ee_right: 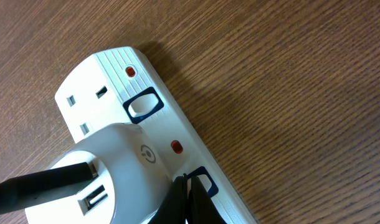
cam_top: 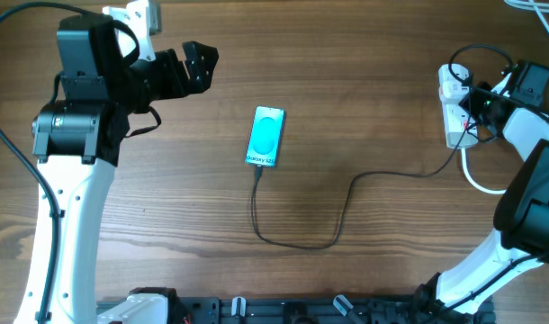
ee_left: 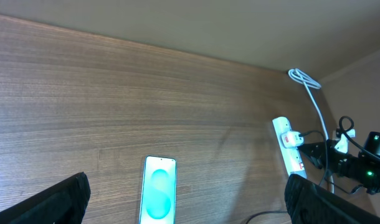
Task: Plug charger to phone and switch on socket
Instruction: 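Press the rocker switch beside the charger with the right gripper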
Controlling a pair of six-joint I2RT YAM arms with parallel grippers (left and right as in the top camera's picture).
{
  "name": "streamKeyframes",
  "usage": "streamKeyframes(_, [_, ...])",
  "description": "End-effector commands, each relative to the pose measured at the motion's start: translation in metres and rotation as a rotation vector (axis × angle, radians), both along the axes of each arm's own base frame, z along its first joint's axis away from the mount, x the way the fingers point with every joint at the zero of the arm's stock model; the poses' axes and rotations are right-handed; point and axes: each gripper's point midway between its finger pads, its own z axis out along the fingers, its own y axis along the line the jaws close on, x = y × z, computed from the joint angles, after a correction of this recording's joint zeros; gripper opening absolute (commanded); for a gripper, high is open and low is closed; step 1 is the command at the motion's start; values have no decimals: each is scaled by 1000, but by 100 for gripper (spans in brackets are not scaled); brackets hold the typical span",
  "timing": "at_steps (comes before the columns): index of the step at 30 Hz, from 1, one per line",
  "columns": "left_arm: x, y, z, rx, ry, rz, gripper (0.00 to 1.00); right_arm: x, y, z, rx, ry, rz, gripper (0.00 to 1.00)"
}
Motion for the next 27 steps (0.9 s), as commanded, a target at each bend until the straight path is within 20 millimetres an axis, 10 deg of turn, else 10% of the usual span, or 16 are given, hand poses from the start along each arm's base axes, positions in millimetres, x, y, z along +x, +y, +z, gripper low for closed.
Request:
streamKeyframes(1, [0, 2, 1, 14, -11, 6, 100, -5, -1, -8, -14, 25, 0, 5])
streamKeyframes(27, [0, 2, 1, 13, -11, 6, 100, -9, 2, -24, 6, 57, 6, 4])
